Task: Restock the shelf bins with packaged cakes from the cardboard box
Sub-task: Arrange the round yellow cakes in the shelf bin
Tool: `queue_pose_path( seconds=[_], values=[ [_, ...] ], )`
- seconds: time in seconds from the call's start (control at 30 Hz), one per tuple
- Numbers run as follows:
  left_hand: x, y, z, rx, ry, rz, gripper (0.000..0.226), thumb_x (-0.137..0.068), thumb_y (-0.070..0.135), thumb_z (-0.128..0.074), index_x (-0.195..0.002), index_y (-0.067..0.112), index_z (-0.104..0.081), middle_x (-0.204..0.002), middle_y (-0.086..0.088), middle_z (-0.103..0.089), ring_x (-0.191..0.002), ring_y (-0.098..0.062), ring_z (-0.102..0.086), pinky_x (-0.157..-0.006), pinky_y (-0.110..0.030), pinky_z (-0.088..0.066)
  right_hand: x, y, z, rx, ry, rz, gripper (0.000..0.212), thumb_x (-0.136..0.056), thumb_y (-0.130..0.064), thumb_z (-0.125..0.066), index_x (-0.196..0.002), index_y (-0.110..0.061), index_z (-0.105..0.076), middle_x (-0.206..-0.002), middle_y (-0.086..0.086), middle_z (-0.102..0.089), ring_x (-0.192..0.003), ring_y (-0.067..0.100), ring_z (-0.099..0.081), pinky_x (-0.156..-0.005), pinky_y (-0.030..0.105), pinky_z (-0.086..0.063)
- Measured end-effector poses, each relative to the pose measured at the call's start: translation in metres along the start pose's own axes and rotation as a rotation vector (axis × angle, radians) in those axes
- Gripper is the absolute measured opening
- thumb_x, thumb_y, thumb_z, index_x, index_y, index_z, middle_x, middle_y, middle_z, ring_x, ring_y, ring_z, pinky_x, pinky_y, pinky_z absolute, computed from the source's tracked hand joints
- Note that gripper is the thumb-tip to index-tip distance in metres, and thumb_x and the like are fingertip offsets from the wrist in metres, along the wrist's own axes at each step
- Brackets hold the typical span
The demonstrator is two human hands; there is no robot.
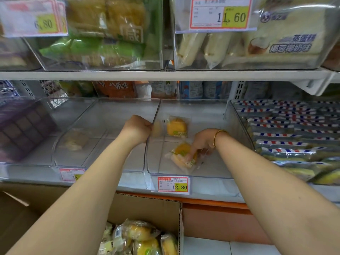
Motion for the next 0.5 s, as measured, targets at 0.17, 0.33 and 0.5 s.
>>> queue_pose_path(
  seconds=[0.17, 0.33, 0.5],
  values=[
    [0.002, 0.001, -0.001, 0.042, -0.011, 0.029, 0.024, -0.093, 0.011, -0.057, -0.093, -0.009, -0.070, -0.093, -0.026, -0.070, -0.085, -0.036, -0.070, -0.082, -0.047, -0.057, 0.006, -0.007, -0.009, -0.017, -0.014, 0.116, 0.061, -0.070, -0.029, -0.084, -0.124, -0.014, -0.058, -0.116, 0.004, -0.063, -0.097, 0.017, -0.056, -0.086, 0.031, -0.050],
    [0.005, 0.002, -0.001, 0.028, -0.005, 0.027, 0.024, -0.095, 0.010, -0.054, -0.096, -0.007, -0.071, -0.093, -0.024, -0.071, -0.084, -0.034, -0.070, -0.081, -0.045, -0.058, 0.017, -0.036, 0.006, 0.088, 0.257, 0.345, 0.068, -0.075, -0.028, -0.081, -0.134, -0.019, -0.047, -0.124, 0.001, -0.055, -0.109, 0.020, -0.056, -0.090, 0.031, -0.052],
    [0.007, 0.002, -0.001, 0.035, -0.010, 0.030, 0.024, -0.094, 0.012, -0.055, -0.093, -0.006, -0.071, -0.089, -0.023, -0.071, -0.082, -0.033, -0.070, -0.079, -0.045, -0.059, 0.016, -0.040, 0.029, 0.119, 0.696, 0.366, 0.058, -0.074, -0.025, -0.080, -0.126, -0.022, -0.053, -0.123, 0.003, -0.060, -0.110, 0.024, -0.058, -0.088, 0.032, -0.048]
  ],
)
Point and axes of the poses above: each hand's wrist, its own x-axis away from the middle knuckle, its own z-axis out of the back of the hand, y = z × x, the point moved 7 cm from there along -x, towards the middle knuckle
